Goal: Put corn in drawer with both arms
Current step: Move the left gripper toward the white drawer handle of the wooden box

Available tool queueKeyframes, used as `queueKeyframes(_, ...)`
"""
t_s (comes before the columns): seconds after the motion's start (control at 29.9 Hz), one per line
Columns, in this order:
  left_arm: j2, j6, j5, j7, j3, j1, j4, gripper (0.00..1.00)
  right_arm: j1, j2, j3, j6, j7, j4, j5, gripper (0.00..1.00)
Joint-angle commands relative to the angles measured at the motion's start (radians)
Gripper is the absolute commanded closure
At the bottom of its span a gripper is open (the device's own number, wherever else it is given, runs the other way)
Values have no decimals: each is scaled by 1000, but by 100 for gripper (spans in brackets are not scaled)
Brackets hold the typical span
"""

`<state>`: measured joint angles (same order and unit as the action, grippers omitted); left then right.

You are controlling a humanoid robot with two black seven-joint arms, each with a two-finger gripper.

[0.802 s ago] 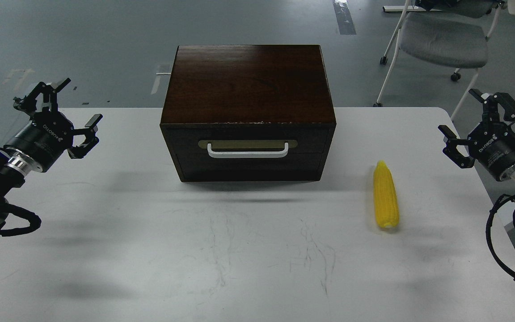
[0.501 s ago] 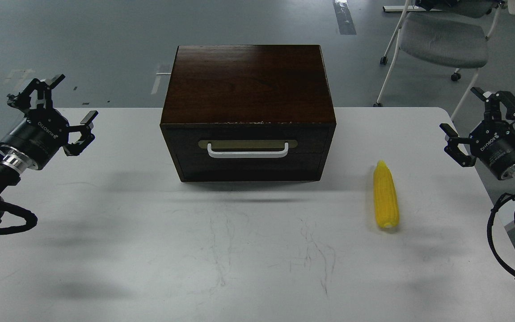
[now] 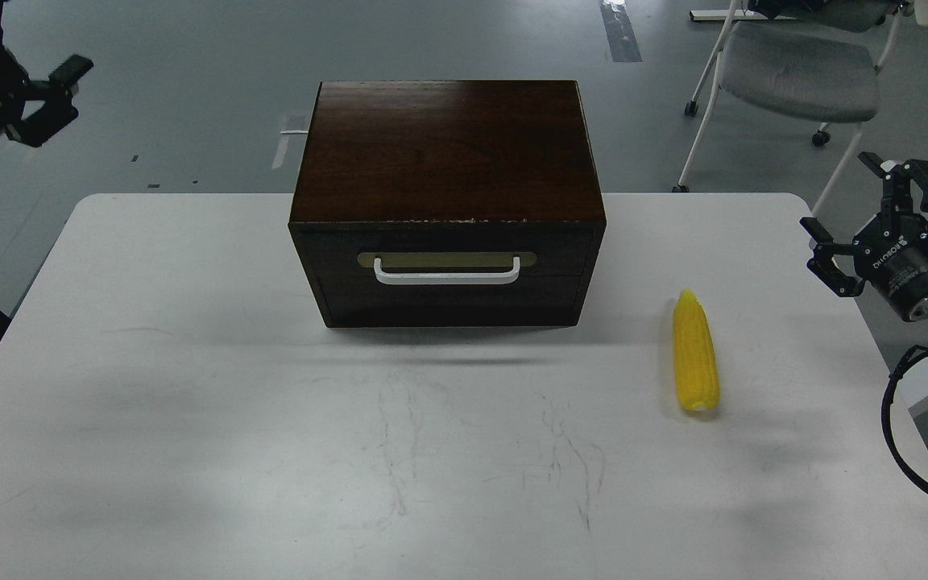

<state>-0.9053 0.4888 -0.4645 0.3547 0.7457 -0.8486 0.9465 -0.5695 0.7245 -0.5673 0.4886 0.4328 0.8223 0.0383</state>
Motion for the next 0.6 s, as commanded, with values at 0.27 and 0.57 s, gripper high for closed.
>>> queueKeyframes(0.27, 54, 0, -678, 26, -5, -300, 365, 2, -3, -2, 0, 0, 0, -26, 2, 0)
queueKeyframes(0.57, 252, 0, -1111, 105, -311, -556, 426, 2, -1, 0, 0, 0, 1, -38, 2, 0)
